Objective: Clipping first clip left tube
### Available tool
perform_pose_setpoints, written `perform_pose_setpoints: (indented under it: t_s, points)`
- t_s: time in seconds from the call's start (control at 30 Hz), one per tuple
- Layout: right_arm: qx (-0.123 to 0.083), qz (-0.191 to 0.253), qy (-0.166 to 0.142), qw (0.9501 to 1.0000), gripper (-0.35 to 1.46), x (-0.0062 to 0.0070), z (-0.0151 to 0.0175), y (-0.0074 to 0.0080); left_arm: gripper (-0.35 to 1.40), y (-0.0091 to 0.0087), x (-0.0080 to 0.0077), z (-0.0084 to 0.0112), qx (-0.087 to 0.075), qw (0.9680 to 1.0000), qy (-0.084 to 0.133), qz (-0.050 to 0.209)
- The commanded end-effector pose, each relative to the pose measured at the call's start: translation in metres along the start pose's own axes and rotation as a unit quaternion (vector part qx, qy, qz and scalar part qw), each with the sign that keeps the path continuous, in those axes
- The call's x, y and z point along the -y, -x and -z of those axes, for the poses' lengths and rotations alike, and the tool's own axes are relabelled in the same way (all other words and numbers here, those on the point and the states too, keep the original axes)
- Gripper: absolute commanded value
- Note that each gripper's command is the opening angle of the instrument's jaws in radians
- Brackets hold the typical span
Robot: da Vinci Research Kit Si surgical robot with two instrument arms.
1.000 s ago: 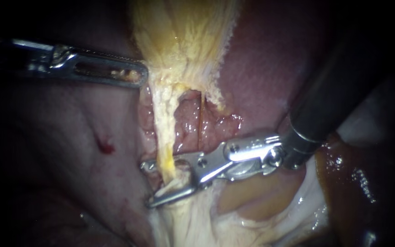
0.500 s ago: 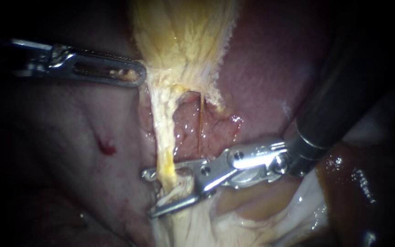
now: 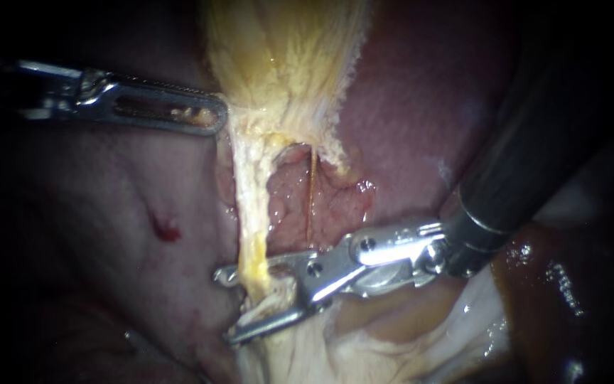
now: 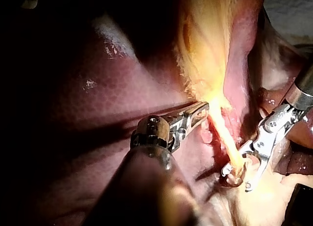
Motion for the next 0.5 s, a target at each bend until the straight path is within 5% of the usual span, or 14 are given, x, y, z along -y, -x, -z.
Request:
perform_pose_setpoints:
  t_s: [0.03,0.4,0.5]
  points:
    - [0.0,0.001,0.0,1.0,0.37,-0.0002,0.0,0.0,-0.35,0.0,0.0,0.0,0.0,1.0,0.0,0.0]
    - [0.0,-0.02,-0.001,0.9998,-0.2,-0.0011,0.0006,0.0003,-0.35,0.0,0.0,0.0,0.0,1.0,0.0,0.0]
    - [0.0,-0.068,-0.001,0.9977,-0.35,-0.0012,0.0007,0.0003,-0.35,0.0,0.0,0.0,0.0,1.0,0.0,0.0]
